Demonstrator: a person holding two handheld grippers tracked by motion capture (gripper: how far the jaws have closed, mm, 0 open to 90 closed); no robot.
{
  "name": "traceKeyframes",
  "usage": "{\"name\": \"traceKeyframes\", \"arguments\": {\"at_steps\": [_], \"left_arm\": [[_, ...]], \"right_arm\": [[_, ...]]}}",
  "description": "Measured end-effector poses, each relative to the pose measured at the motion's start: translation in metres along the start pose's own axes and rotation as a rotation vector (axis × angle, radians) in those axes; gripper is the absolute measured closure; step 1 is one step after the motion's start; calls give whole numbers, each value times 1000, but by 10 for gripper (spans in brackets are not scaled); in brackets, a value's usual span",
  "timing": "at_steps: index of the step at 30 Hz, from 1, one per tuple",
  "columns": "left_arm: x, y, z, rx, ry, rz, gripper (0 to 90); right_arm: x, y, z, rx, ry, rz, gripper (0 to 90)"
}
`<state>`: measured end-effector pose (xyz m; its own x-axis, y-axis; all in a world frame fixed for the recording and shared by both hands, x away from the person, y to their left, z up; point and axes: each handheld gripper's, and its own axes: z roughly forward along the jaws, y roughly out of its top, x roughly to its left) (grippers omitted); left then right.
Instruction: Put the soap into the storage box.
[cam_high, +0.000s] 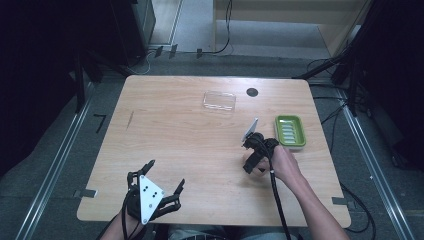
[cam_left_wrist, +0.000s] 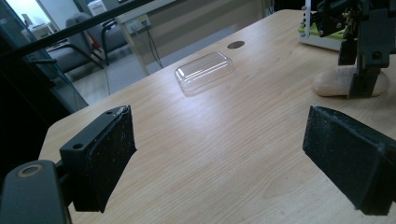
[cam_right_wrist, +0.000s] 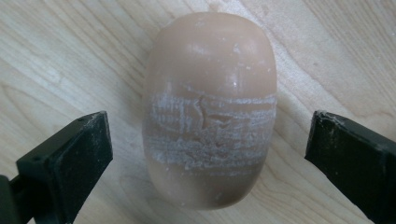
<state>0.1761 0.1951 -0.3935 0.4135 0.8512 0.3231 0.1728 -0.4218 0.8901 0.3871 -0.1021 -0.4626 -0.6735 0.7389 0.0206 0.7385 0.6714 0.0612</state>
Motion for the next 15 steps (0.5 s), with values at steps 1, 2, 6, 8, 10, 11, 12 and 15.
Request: {"name": "traceKeyframes", "arguments": {"at_steps": [1, 2, 6, 8, 10, 11, 12, 15], "left_arm": [[0, 0, 0, 0, 0, 2, 99], [0, 0, 0, -1, -1, 3, 99], [0, 0, -1, -3, 0, 7, 99], [0, 0, -1, 0, -1, 10, 99], [0, 0, 0, 0, -1, 9, 99], [0, 0, 0, 0, -1, 9, 99], [0, 0, 0, 0, -1, 9, 99], [0, 0, 0, 0, -1, 9, 99]], "right_arm": [[0, 0, 0, 0, 0, 0, 51], [0, 0, 0, -6, -3, 4, 70], [0, 0, 2, -3, -2, 1, 137], [1, 1, 2, 4, -7, -1, 158], [1, 1, 3, 0, -15, 1, 196], [1, 1, 3, -1, -17, 1, 213], [2, 1, 2, -1, -17, 2, 223], [2, 2, 3, 3, -22, 0, 243]]}}
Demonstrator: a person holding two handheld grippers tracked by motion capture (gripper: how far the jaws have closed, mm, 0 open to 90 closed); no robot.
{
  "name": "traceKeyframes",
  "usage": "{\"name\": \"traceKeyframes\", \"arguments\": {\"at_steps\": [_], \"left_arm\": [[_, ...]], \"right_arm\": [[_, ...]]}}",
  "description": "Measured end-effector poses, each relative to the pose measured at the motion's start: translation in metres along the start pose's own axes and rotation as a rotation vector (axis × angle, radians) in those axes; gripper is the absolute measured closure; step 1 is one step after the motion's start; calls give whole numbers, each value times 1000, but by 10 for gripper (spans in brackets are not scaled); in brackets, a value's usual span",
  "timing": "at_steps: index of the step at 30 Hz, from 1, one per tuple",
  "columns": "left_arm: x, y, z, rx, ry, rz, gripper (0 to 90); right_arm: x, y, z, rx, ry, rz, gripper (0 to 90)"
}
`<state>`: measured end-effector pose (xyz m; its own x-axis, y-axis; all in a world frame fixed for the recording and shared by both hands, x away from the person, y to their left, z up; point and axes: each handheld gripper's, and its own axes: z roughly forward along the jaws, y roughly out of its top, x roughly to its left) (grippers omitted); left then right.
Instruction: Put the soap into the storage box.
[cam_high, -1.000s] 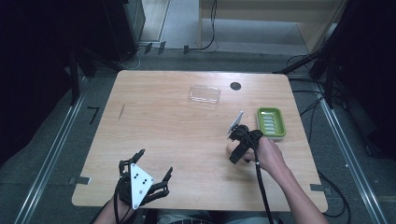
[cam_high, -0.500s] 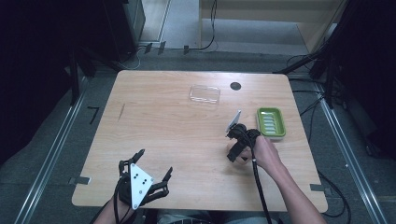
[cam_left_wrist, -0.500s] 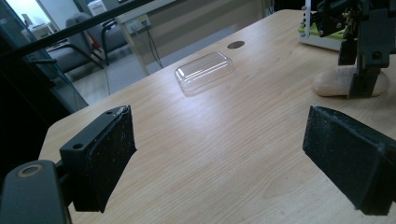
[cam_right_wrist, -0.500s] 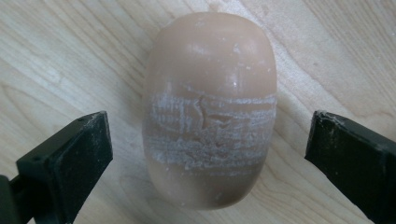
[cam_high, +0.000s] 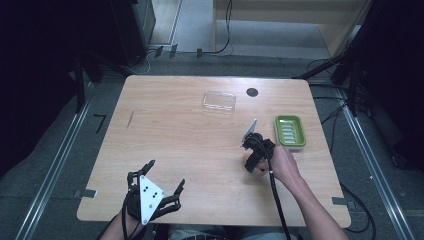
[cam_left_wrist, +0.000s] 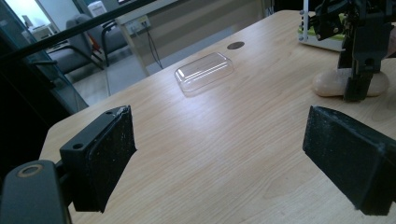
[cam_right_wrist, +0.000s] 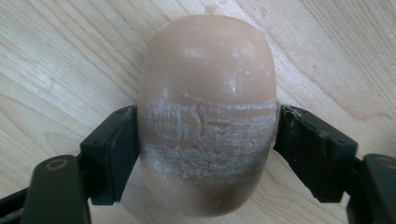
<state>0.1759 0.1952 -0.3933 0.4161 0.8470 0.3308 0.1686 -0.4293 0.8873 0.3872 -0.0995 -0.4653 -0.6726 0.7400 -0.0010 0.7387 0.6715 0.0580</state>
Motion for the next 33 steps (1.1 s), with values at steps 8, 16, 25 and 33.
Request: {"name": "traceKeyframes", "arguments": {"at_steps": [8, 16, 25, 33], "left_arm": [[-1, 0, 0, -2, 0, 0, 99], [0, 0, 0, -1, 1, 0, 99], [0, 0, 0, -3, 1, -3, 99], [-1, 0, 0, -4, 0, -2, 99]], "right_arm": [[1, 0, 1, 13, 9, -3, 306], [2, 1, 0, 21, 7, -13, 327], [5, 1, -2, 37, -9, -25, 329], [4, -2, -6, 33, -11, -25, 330]]}}
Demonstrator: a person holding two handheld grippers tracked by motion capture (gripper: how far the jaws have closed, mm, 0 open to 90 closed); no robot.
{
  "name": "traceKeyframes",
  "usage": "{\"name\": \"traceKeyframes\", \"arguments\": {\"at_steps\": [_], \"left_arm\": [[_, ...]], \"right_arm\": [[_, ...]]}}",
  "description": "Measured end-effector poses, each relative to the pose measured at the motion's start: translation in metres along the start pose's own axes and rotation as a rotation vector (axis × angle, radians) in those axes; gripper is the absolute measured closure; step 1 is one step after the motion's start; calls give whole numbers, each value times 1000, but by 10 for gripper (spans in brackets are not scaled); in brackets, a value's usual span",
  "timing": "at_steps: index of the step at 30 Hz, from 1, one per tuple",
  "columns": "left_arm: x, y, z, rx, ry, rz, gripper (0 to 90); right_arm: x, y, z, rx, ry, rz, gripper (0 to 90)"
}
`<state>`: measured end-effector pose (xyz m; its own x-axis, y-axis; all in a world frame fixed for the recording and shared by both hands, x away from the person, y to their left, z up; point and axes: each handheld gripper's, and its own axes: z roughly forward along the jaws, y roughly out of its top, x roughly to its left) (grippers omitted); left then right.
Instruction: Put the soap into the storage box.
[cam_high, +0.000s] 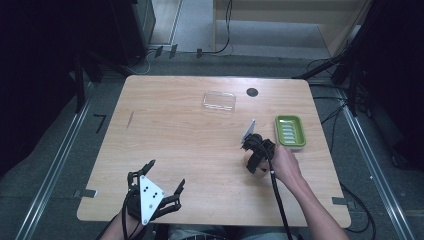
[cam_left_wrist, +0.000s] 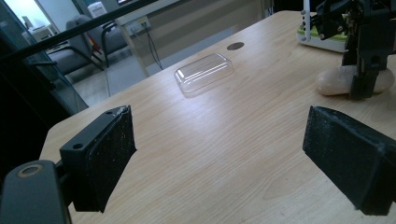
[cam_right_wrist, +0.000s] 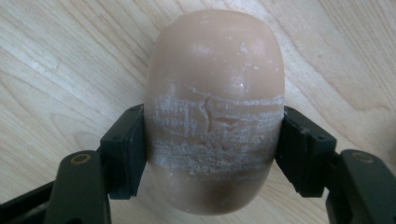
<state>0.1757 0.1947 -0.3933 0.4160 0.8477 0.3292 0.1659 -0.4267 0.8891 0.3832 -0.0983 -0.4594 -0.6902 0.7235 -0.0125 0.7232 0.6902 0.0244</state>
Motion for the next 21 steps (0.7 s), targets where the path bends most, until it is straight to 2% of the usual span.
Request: {"name": "traceKeyframes", "arguments": {"at_steps": [15, 21], "left_arm": [[0, 0, 0, -1, 2, -6, 99], [1, 0, 0, -2, 3, -8, 99]], "right_arm": [[-5, -7, -9, 6, -12, -11, 330], [-8, -11, -11, 10, -14, -1, 330]]}}
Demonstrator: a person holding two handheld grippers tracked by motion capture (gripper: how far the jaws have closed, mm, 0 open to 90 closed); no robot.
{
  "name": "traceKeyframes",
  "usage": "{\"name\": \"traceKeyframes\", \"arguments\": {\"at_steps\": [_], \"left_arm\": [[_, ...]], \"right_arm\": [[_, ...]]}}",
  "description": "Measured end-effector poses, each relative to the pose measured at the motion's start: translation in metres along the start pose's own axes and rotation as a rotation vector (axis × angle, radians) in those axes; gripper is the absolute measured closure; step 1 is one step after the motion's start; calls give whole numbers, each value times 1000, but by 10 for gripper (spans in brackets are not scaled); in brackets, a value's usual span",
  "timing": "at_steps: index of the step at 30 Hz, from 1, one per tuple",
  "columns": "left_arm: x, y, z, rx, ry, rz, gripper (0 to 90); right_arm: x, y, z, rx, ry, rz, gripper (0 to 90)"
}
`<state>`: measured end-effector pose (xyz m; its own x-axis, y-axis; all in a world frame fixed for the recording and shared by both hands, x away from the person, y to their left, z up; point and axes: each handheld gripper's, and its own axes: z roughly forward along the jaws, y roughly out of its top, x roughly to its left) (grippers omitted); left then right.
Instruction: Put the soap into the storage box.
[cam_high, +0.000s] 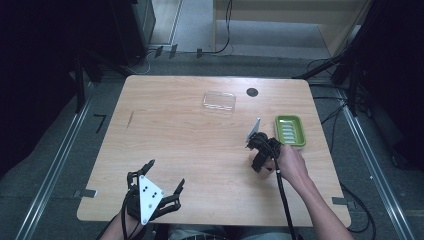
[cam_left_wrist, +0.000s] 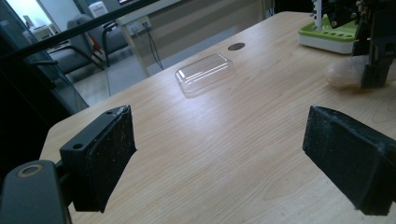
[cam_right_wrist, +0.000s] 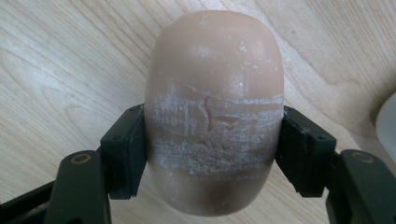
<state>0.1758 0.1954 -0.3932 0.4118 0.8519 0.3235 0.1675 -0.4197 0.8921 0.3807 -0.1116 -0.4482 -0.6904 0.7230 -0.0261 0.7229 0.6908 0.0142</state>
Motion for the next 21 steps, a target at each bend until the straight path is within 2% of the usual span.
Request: {"name": "traceKeyframes", "arguments": {"at_steps": [21], "left_arm": [[0, 0, 0, -3, 2, -2, 99]], "right_arm": [[-12, -11, -4, 14, -12, 30, 330]]}}
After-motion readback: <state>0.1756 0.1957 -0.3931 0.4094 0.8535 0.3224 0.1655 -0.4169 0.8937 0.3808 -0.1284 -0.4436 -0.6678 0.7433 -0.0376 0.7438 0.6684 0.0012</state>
